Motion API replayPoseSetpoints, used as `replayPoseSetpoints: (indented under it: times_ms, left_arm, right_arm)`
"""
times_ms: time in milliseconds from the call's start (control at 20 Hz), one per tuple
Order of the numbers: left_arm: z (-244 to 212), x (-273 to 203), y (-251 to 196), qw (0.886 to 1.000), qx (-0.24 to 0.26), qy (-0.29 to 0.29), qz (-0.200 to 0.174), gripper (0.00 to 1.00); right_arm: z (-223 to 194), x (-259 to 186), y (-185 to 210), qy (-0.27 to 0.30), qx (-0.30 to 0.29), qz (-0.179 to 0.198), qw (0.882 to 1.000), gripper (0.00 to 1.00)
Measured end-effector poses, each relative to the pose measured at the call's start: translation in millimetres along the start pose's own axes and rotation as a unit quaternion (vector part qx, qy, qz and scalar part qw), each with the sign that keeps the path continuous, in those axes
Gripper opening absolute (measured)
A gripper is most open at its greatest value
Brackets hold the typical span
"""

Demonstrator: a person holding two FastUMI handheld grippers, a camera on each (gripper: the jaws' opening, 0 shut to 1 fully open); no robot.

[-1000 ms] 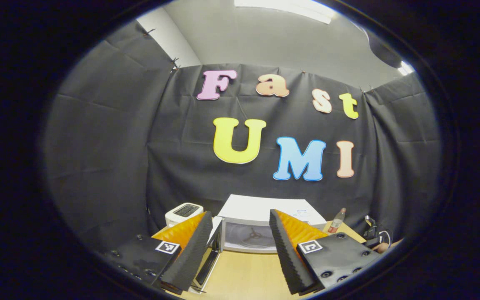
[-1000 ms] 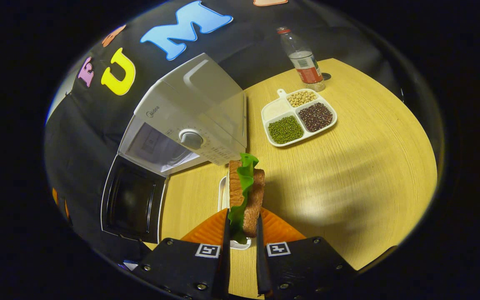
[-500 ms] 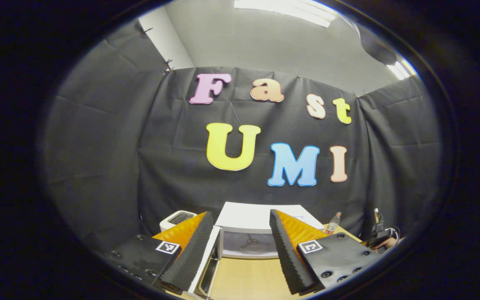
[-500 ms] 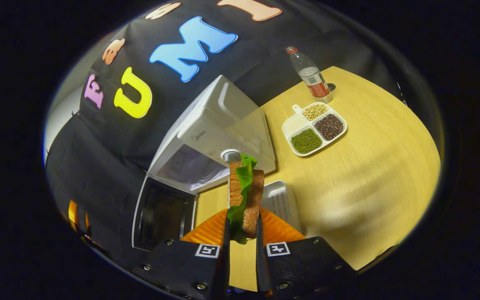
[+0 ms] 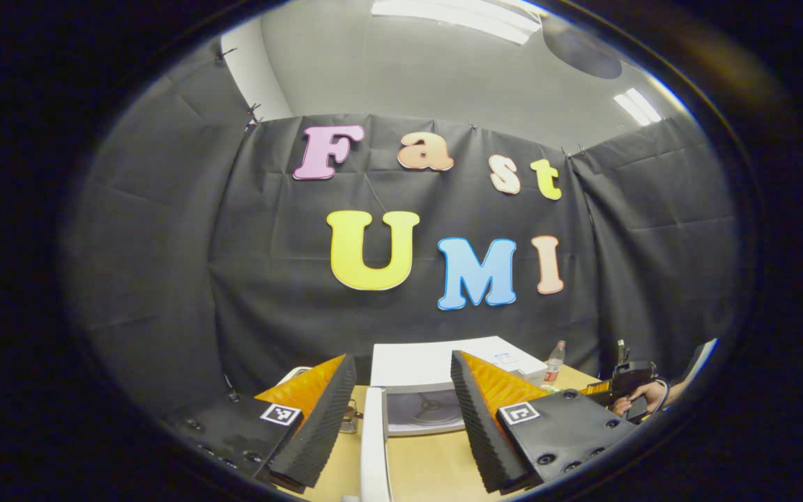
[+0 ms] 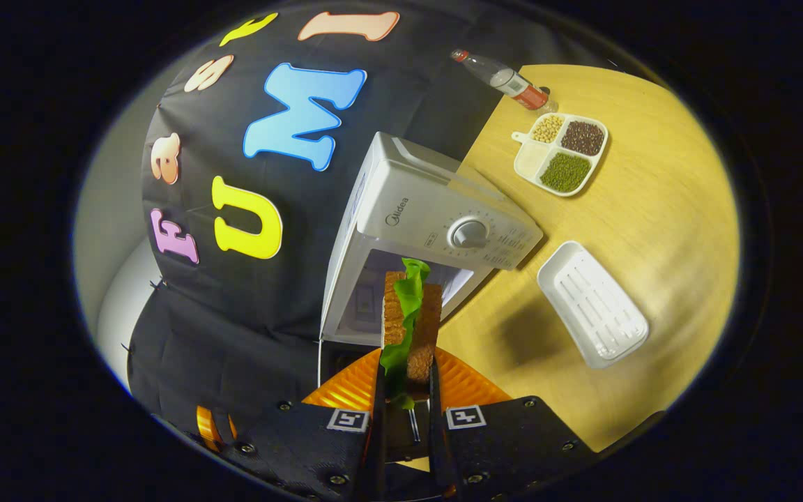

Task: Open the microwave oven with the left hand, put the food in, and close the microwave oven.

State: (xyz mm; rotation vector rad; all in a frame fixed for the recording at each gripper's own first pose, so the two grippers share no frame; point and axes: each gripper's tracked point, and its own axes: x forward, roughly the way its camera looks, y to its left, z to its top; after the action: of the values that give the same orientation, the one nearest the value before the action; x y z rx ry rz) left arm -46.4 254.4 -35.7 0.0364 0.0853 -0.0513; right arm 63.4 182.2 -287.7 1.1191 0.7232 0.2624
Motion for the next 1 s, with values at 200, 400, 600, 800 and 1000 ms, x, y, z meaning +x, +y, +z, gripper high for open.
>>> replayPoseSetpoints:
  times_ms: [200, 400, 600, 800, 1000]
  left_arm:
    - [-4.4, -8.0, 22.5, 1.000, -0.001, 0.000, 0.000, 0.88]
    - [-2.6, -11.8, 42.9, 1.000, -0.004, -0.004, 0.000, 0.86]
    - [-3.1, -13.8, 64.5, 1.000, -0.014, -0.001, 0.006, 0.86]
    - [0.3, -14.0, 79.3, 1.000, -0.013, -0.002, 0.007, 0.88]
    - [-9.6, -10.0, 98.3, 1.000, -0.011, 0.013, 0.009, 0.88]
  right_arm:
    - [-18.8, 40.2, 12.7, -0.023, 0.019, 0.011, 0.999, 0.26]
    - [-32.2, 90.5, 21.3, -0.077, 0.061, 0.021, 0.995, 0.26]
    - [-39.5, 146.2, 17.0, -0.108, 0.101, 0.009, 0.989, 0.26]
    - [-27.0, 190.2, 11.3, -0.150, 0.116, -0.005, 0.982, 0.26]
    - [-11.0, 230.7, 8.5, -0.198, 0.153, -0.009, 0.968, 0.26]
